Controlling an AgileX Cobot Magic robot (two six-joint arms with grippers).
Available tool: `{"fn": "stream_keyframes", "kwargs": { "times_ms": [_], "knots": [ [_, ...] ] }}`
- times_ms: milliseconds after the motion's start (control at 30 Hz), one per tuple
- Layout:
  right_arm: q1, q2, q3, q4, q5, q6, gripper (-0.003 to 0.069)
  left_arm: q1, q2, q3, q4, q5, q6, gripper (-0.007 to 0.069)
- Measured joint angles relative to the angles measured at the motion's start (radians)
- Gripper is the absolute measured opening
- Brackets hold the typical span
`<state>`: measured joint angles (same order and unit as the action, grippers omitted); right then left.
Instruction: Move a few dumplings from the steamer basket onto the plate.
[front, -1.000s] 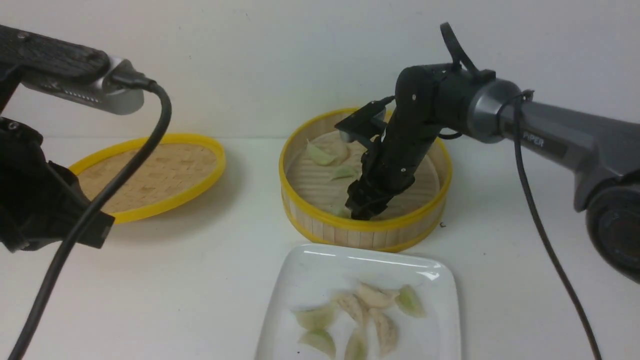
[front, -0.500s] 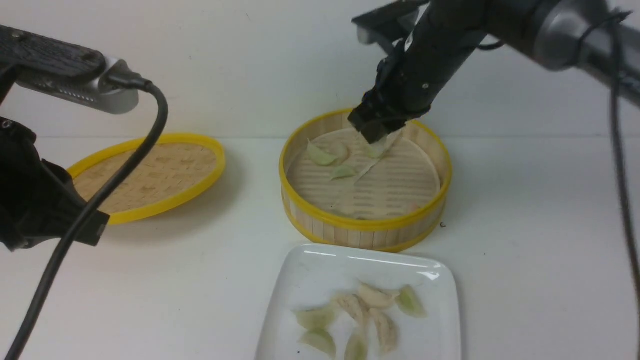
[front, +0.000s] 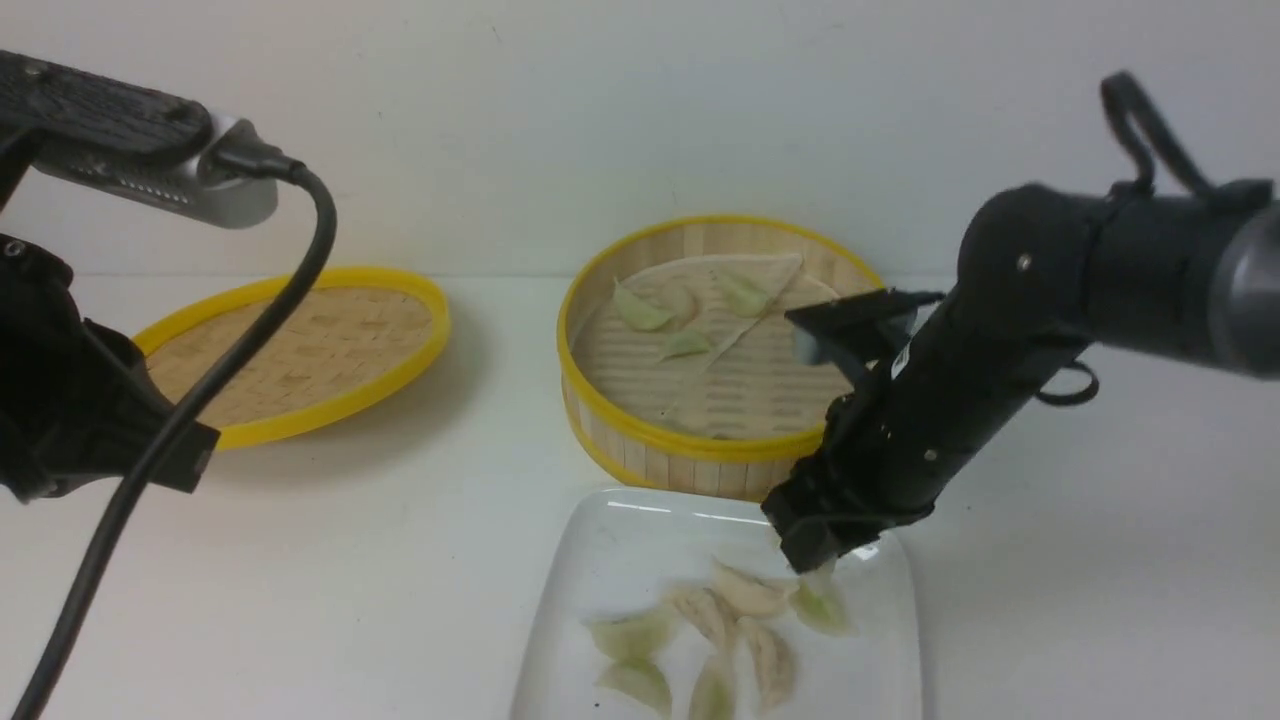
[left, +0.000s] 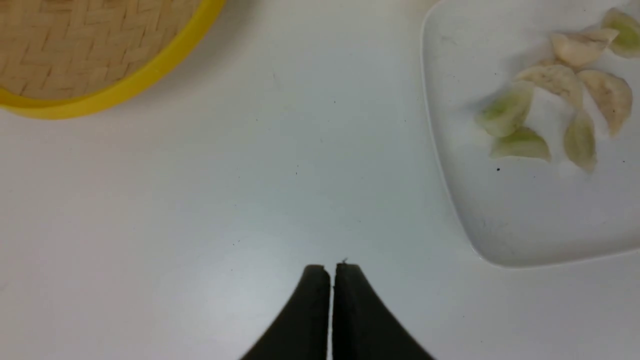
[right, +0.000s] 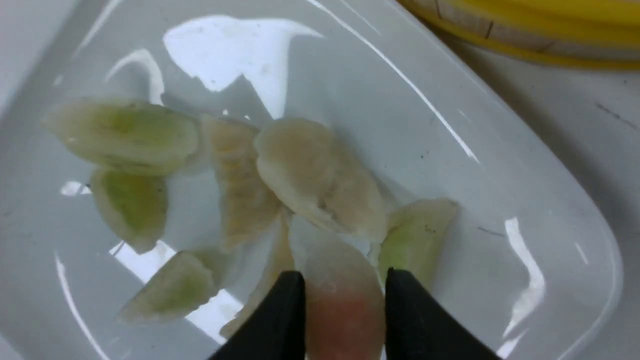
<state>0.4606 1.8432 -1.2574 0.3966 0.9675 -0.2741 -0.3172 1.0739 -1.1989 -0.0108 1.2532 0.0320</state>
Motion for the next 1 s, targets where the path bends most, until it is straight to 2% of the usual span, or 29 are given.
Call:
{"fn": "stream_keyframes", "kwargs": {
  "times_ms": [200,333,400,500,633,700,800,933,1000],
  "knots": [
    [0.0,0.058,-0.006,-0.078,-0.056,0.021,0.0428,0.0,0.0,0.0,-0.001,0.0,0.003,-0.0006],
    [0.0,0.037,-0.056,-0.12,0.042,0.082,0.047,0.0,0.0,0.0,-0.003,0.0,0.003,-0.0006],
    [0.0,-0.021,-0.091,-0.154,0.125,0.119,0.0436,0.0,0.0,0.0,-0.003,0.0,0.003,-0.0006],
    [0.0,-0.163,-0.103,-0.184,0.18,0.156,0.0326,0.0,0.0,0.0,-0.004,0.0,0.003,-0.0006],
    [0.0,-0.445,-0.055,-0.222,0.164,0.223,0.0101,0.0,0.0,0.0,-0.004,-0.001,0.003,-0.0006],
    [0.0,-0.619,0.012,-0.241,0.104,0.254,0.0027,0.0,0.0,0.0,-0.004,-0.005,0.003,-0.0006],
    [0.0,-0.903,0.162,-0.268,-0.03,0.274,-0.0007,0.0,0.0,0.0,-0.006,-0.028,0.003,-0.0006],
    [0.0,-1.21,0.376,-0.299,-0.225,0.281,-0.0013,0.0,0.0,0.0,-0.022,-0.057,0.003,-0.0006],
    [0.0,-1.48,0.538,-0.331,-0.363,0.318,-0.0013,0.0,0.0,0.0,-0.043,-0.085,0.003,-0.0006]
  ]
}}
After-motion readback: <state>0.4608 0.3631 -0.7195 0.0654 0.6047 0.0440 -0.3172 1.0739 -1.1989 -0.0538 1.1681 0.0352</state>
